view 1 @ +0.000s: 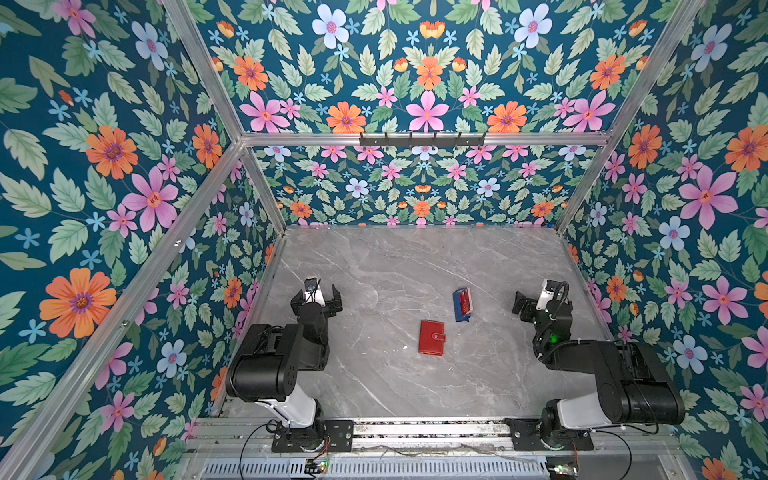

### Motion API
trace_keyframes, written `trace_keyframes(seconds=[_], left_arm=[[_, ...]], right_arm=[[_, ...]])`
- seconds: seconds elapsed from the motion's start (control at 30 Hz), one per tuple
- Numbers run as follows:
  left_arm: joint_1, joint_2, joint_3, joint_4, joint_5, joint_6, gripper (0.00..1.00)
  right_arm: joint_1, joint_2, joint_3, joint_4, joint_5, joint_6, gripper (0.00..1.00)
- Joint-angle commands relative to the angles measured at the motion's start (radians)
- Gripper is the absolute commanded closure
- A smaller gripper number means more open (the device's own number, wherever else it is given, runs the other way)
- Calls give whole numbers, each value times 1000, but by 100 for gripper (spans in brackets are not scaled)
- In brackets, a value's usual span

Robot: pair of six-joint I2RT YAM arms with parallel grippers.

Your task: Put the credit cards into the card holder

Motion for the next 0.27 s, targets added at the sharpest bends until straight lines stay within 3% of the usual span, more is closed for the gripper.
trace_keyframes(seconds=[0.0,0.23], left_arm=[[1,2,3,-5,-5,-5,0],[1,0,0,-2,-5,-5,0]], right_arm=[[0,2,1,48,10,-10,1],[0,-1,-11,73,10,-11,1]])
